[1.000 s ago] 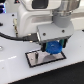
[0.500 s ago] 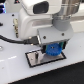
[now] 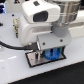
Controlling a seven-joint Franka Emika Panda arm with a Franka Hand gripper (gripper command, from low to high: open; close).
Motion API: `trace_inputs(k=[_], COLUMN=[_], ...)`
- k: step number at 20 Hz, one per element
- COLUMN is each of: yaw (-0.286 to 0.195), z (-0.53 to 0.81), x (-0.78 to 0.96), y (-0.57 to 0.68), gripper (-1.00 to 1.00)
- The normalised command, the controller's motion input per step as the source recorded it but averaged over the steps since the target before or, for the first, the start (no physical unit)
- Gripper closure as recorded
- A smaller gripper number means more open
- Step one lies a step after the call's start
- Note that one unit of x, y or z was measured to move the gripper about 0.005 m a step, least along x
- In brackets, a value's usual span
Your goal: Insert the blue gear onto the right peg, followed by the red gear
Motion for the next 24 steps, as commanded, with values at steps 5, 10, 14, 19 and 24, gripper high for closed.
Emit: trace_inputs(k=[5, 10, 14, 19, 24], yaw=[0.000, 0.000, 0.000, 0.000, 0.000], z=[0.27, 0.47, 0.33, 0.18, 0.04], x=[0.05, -0.06, -0.39, -0.61, -0.81], y=[0.24, 0.23, 0.17, 0.26, 0.14], gripper=[-1.00, -1.00, -1.00, -1.00, -1.00])
